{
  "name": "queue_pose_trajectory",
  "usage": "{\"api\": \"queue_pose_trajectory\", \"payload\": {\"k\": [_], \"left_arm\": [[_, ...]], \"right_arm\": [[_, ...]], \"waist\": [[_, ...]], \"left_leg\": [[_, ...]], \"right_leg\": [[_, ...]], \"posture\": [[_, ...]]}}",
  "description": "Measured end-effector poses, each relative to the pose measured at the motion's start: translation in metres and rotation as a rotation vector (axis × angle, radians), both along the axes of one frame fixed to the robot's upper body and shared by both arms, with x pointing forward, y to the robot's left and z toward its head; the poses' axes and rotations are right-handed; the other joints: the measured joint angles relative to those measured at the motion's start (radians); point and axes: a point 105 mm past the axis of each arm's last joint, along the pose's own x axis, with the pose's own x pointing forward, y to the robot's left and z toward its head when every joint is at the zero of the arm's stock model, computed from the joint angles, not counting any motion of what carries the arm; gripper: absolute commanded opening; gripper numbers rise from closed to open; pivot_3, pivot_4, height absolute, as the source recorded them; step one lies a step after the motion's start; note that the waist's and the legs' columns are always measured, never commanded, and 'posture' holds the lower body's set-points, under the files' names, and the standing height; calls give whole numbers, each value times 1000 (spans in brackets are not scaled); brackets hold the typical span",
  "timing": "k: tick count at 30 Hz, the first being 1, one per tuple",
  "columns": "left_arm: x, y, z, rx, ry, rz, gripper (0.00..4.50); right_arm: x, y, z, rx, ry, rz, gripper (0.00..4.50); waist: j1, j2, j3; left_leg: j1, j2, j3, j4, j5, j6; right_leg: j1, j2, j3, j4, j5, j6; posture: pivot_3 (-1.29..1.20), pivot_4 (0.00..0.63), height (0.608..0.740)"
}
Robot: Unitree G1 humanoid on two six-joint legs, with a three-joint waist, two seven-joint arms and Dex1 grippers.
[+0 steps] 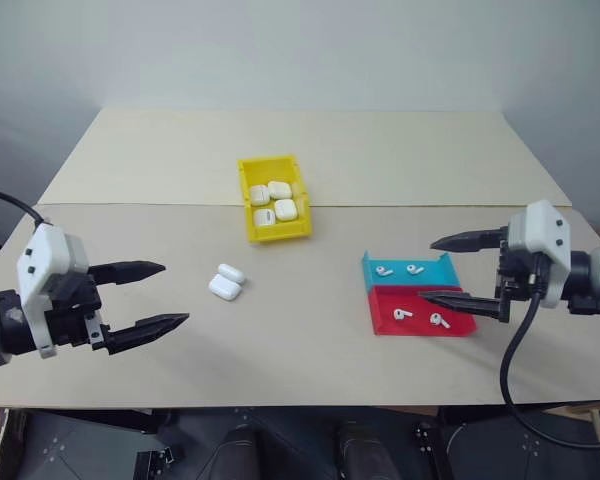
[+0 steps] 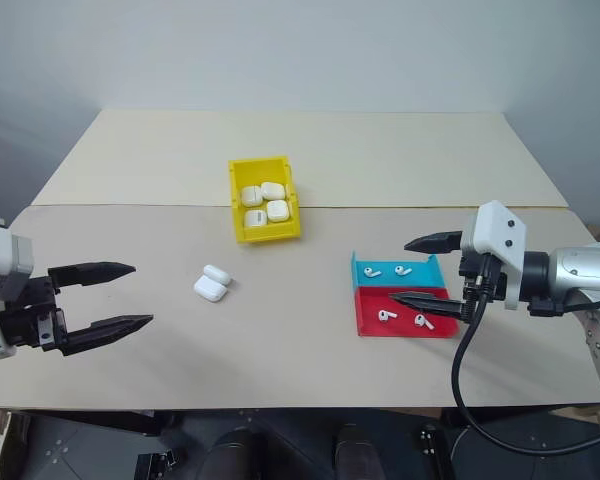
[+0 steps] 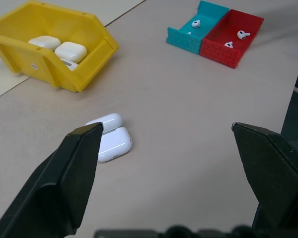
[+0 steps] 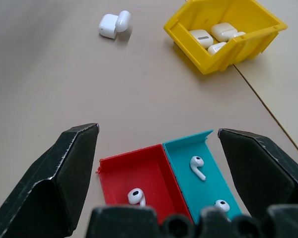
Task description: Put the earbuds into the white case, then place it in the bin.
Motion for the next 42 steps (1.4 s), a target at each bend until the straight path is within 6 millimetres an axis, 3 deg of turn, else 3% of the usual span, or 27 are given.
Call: {"api": "queue_pose_trajectory", "payload": {"k": [8,13,17,24,29,35,42], "left_arm": [[3,2,-2,20,-6,24,4500],[14,1,-2,94,-43,113,4500],[27,-4,8,159,-65,163,4500],[44,-10,14,218,165,277,4500],[55,-23,1,352,262,283,4500],[78,-30,16,363,318,354,4500],[95,-28,2,408,513,411,4500]], "right_arm": [[3,2,4,11,-20,-6,4481],[5,5,6,21,-30,3,4481],[8,8,5,32,-22,8,4481],[10,10,9,44,-21,11,4481],[8,14,6,60,-23,12,4481],[7,21,1,86,-6,21,4481],[8,25,-1,108,-3,21,4481]], "waist": [[0,0,0],[0,0,0],[5,0,0],[7,-1,0],[13,-1,1],[20,-1,1],[23,-1,1]], "left_leg": [[0,0,0,0,0,0],[0,0,0,0,0,0],[0,0,0,0,0,0],[-1,0,-1,0,0,0],[-1,-1,-1,1,0,0],[-1,-1,-1,1,0,0],[-3,-1,-2,2,0,0]], "right_leg": [[0,0,0,0,0,0],[0,0,0,0,0,0],[0,0,0,0,0,0],[0,0,0,0,0,0],[0,1,0,0,0,0],[0,1,0,0,0,1],[-1,1,0,1,0,0]], "posture": [[0,150,740],[0,150,740],[0,150,740],[0,150,740],[0,150,740],[0,150,740],[0,150,740]]}}
